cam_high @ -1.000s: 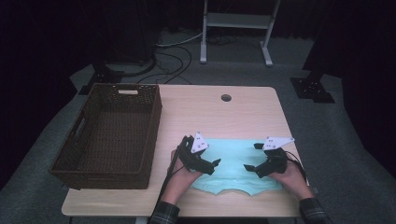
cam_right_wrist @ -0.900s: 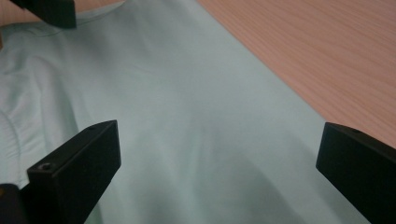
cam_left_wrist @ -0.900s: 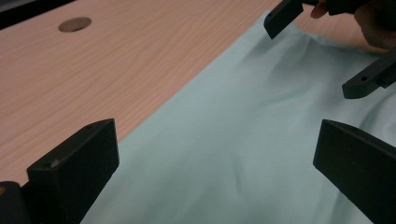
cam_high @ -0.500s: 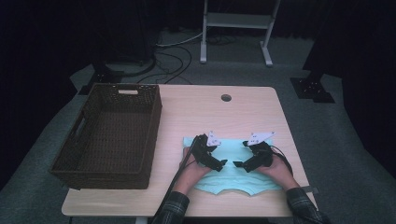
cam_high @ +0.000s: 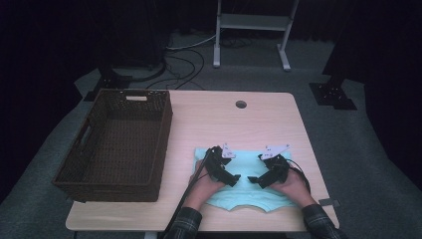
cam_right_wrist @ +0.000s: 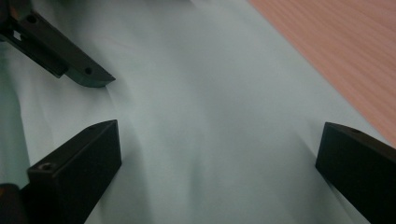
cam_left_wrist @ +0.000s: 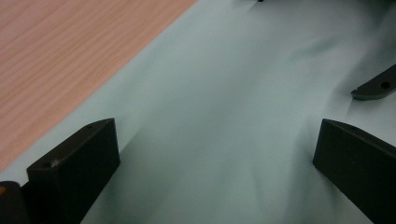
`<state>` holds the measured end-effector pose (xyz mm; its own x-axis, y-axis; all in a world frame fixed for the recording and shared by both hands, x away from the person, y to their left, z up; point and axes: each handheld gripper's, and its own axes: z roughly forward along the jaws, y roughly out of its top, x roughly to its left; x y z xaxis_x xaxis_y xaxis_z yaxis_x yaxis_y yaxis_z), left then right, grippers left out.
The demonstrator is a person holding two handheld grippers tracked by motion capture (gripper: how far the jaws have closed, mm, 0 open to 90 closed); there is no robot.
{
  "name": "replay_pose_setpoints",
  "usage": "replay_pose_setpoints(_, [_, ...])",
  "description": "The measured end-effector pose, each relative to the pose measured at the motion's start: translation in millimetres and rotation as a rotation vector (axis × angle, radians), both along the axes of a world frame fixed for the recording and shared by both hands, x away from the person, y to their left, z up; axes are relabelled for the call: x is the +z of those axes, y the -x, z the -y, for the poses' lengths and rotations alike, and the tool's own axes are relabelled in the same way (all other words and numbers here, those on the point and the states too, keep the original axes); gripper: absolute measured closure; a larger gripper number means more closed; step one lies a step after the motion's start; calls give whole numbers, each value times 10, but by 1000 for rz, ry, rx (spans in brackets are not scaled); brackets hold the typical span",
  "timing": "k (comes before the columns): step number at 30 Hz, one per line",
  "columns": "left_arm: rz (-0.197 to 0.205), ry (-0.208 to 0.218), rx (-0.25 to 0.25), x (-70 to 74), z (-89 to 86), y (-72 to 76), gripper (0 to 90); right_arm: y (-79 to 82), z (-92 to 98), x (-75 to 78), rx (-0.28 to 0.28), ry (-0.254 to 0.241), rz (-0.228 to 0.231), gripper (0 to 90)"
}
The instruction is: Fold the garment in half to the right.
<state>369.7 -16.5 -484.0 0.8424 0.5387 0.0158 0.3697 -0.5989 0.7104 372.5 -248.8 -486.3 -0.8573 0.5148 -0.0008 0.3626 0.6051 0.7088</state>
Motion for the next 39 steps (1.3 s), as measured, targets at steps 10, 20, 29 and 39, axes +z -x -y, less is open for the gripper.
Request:
replay_pose_setpoints(10, [0,-1,-2,-4,-63,317,0,286,-55,-1,17,1,-5,0])
replay_pose_setpoints(20, [-1,-1,-7,-4,-87,486,0,489,-78,-3,19,0,-5,0])
replay_pose_setpoints(29, [19,6,24,24,-195,534,3,486,-78,-2,18,-2,-7,0])
replay_pose_setpoints(39, [38,73,107,146,-594,663,44,484,-78,-2,20,-2,-8,0])
